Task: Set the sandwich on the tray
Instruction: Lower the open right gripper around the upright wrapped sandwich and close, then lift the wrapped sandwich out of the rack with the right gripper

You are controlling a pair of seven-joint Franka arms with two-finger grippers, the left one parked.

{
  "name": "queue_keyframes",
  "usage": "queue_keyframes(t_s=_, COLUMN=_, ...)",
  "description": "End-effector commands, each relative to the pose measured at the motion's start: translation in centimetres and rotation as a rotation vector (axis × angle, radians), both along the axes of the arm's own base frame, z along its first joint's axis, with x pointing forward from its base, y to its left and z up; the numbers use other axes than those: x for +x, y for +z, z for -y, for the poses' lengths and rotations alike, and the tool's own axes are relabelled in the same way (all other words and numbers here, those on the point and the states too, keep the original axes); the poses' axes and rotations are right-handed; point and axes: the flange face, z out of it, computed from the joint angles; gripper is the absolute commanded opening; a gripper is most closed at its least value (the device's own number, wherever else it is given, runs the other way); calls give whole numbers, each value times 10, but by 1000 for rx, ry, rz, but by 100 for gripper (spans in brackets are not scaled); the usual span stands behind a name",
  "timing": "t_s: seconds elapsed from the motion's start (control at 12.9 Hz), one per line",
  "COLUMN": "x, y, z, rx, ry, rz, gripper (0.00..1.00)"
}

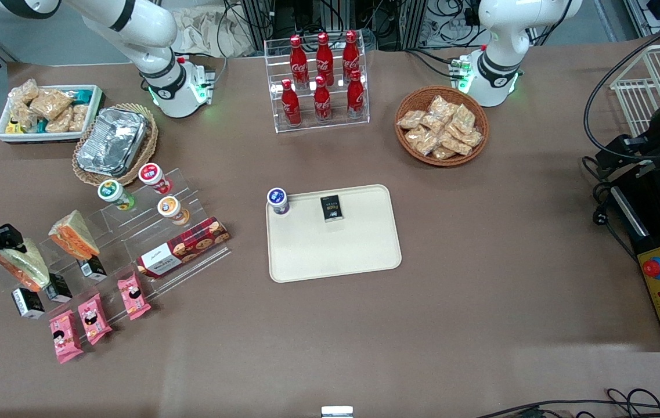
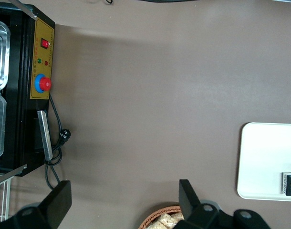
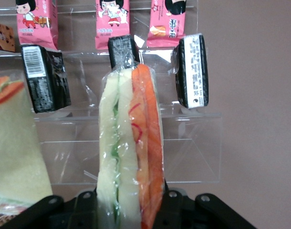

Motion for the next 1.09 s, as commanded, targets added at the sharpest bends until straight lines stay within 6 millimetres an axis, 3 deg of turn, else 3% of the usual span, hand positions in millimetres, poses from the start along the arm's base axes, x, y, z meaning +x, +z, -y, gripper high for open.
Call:
queue_keyframes(t_s=0.0, x=6, y=10, z=-6, rx=4, ry=14, rz=28, gripper=11)
queue_keyframes(t_s=0.08, x=10, y=19, z=-6, rx=0, ry=18, rz=47, gripper=5)
queue_keyframes(t_s=0.31, x=28, y=70, z=-11, rx=-37, ry=114, rz=137, gripper=5)
queue_keyframes(t_s=0.54, x=38, y=117, z=-44, rx=-47, ry=199, rz=217, gripper=5)
queue_keyframes(t_s=0.78, x=45, y=154, z=-104, rx=-39, ry=316, rz=270, gripper=5)
queue_keyframes(t_s=1.01, x=53, y=157, z=-183, rx=28, ry=438, rz=242, gripper=5)
